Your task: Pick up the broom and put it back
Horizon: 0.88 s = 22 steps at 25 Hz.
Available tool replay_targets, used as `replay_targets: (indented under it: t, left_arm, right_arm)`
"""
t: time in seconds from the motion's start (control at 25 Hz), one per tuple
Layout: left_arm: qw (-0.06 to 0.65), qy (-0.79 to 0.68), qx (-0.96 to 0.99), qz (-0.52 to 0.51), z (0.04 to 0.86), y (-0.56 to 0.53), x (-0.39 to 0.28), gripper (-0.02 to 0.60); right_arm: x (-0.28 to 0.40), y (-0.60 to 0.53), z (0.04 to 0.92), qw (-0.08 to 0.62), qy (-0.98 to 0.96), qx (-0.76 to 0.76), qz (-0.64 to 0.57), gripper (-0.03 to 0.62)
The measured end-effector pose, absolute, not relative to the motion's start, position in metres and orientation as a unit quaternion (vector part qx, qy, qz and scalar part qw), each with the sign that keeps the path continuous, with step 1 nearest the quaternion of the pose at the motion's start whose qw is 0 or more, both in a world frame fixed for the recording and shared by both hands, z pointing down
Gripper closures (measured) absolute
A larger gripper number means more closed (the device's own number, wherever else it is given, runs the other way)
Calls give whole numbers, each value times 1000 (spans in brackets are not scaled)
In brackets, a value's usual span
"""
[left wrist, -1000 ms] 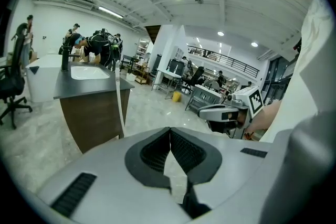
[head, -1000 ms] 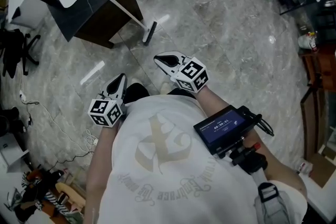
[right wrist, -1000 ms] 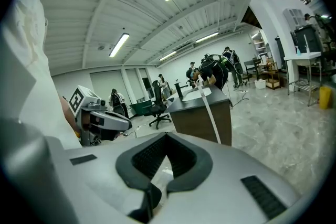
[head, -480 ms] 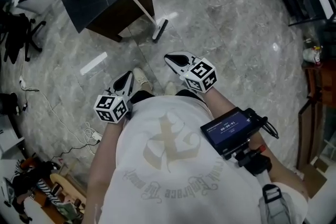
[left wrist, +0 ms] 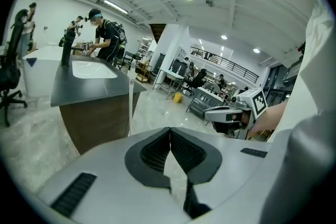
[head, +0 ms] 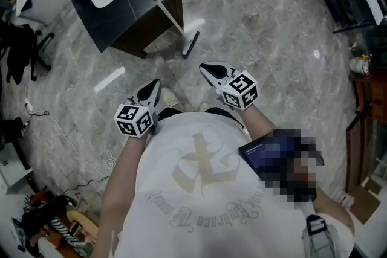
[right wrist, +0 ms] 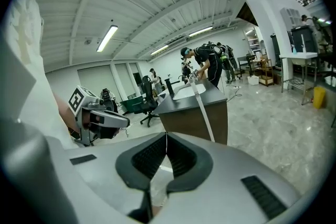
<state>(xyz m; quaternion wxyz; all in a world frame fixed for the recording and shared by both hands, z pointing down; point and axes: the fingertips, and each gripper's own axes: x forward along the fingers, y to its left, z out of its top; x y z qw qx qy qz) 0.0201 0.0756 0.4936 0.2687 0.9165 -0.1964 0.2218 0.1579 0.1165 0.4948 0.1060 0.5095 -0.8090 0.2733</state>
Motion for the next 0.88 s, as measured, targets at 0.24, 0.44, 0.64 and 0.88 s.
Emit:
replay_targets:
  t: [0.24, 0.44, 0.64, 0.88]
  left_arm:
    - [270, -157, 923, 225, 494, 45, 29, 569]
    - [271, -138, 926, 222, 496, 18, 28, 569]
    - [270, -134, 928, 220, 498, -5, 13, 569]
    - [273, -148, 928, 207, 497, -25, -6, 569]
  right_arm:
    - [163, 92, 491, 111, -787, 539, 279, 576]
    - [162, 76, 493, 123, -771, 557, 284, 576]
    - [161, 52, 489, 127, -759, 574, 279, 576]
    - [165, 27, 480, 142, -752, 584, 269, 576]
